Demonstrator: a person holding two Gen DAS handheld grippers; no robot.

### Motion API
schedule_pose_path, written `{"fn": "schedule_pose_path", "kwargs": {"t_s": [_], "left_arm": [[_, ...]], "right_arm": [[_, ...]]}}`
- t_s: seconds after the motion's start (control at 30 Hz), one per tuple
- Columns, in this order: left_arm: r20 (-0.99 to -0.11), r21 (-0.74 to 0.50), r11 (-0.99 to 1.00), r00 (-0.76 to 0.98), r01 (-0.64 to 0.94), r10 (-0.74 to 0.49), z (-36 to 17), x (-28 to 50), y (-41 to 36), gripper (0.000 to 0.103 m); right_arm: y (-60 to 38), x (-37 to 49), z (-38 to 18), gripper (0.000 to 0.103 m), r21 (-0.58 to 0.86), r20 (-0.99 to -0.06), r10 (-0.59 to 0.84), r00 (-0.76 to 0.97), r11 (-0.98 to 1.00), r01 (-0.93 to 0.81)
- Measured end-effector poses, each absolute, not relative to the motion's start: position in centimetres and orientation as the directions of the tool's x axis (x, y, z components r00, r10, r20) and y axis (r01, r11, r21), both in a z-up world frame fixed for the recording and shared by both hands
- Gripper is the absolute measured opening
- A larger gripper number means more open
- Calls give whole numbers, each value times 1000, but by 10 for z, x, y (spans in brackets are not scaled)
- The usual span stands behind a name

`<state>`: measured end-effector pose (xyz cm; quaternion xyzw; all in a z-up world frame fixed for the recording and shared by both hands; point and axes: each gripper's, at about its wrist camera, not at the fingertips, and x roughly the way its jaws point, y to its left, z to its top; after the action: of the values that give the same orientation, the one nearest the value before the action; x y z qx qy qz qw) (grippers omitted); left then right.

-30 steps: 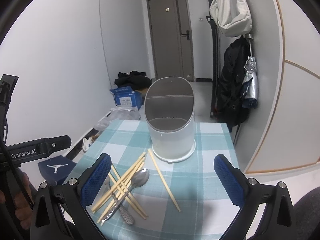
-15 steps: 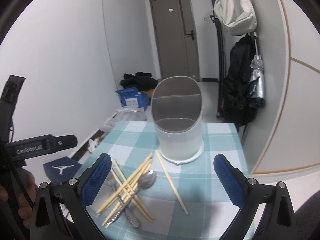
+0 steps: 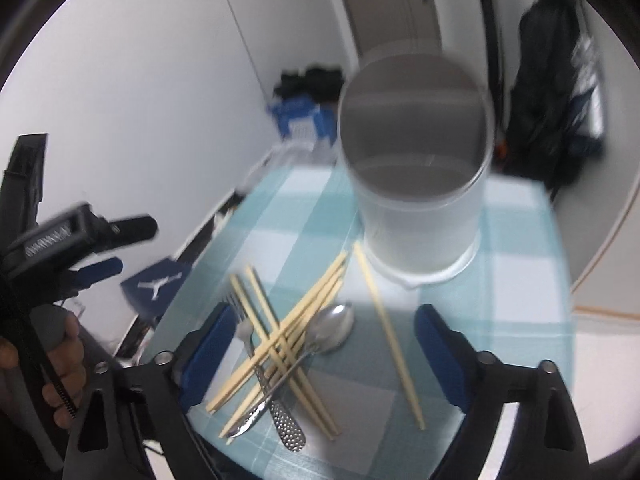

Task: Organize utensils
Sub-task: 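Lower the right gripper onto the metal spoon among the chopsticks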

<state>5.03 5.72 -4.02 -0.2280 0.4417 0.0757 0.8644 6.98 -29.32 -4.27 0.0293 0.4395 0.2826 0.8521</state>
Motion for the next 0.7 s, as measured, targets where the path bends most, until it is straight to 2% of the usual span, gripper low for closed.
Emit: {"fn": "schedule_pose_path", "kwargs": {"t_s": [0.03,0.13,0.27,0.43,0.63,0.7], "left_arm": [[-801,-332,880,594,-341,-72,-42,52,59,102],[-810,-338,873,582,-353,-78,-46,58,64,102],[-834,-330,872,544,-361,-90,-56,64,70,102],[-862,-339,862,491,-376,-125,-68,70,76,102],[-869,-354,850,474,-389,-145,-72,72,80,102],[-868,-359,850,473,-385,-152,-73,74,79,102]], "right_arm": [[-289,76,-52,78,317,-752,511,416,834,-452],[-279,91,-75,68,363,-797,514,318,828,-428],[-265,97,-92,63,342,-830,481,281,838,-425],[-253,103,-105,51,258,-874,398,279,867,-427],[-239,101,-108,48,158,-882,344,322,860,-485],[-237,100,-108,41,153,-877,350,329,853,-499]]}}
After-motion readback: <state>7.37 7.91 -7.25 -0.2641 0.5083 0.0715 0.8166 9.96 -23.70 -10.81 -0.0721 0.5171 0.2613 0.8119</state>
